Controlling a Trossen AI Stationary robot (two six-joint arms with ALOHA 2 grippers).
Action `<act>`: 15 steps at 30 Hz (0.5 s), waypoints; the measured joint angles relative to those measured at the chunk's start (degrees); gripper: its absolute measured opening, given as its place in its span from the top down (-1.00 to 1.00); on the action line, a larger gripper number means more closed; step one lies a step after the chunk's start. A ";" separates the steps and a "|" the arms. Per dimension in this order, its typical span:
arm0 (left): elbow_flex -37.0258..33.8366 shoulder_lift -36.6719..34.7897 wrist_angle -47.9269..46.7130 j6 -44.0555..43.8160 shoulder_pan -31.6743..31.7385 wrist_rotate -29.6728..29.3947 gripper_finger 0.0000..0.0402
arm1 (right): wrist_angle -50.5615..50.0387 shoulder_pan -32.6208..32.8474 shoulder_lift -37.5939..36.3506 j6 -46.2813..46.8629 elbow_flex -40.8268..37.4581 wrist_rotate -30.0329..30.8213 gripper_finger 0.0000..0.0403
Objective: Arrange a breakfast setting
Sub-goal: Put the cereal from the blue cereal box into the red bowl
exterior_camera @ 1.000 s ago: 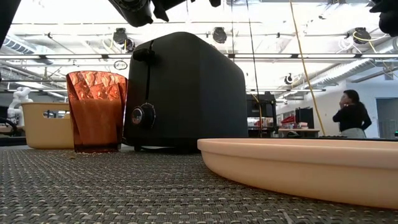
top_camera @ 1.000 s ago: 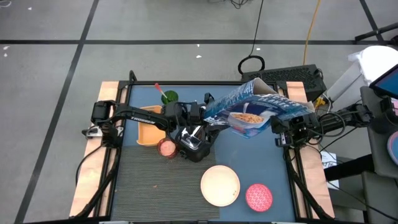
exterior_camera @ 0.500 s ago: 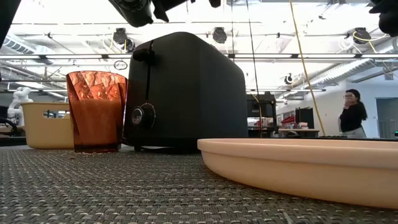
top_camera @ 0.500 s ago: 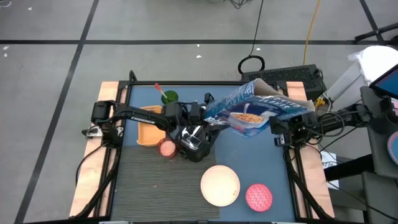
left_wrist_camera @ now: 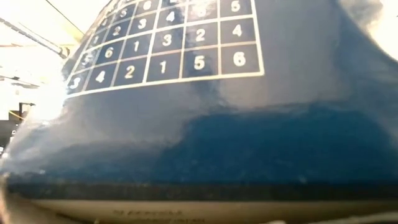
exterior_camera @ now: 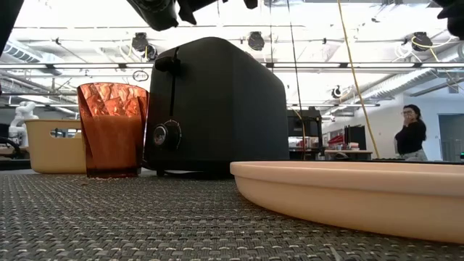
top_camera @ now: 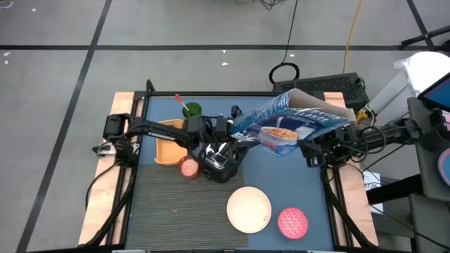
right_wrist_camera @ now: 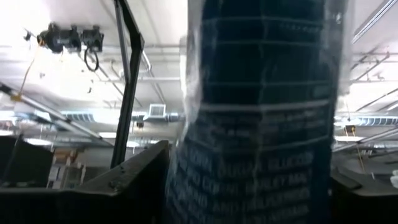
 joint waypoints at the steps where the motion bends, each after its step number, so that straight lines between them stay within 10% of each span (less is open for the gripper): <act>1: -0.01 -0.16 0.11 0.01 -0.02 0.01 -0.60 | -1.54 0.00 -0.80 -0.03 0.00 0.02 -0.39; 15: -0.14 -5.42 -5.98 0.07 -0.88 0.72 -0.59 | -25.15 0.00 -11.27 0.07 0.00 -0.11 -0.39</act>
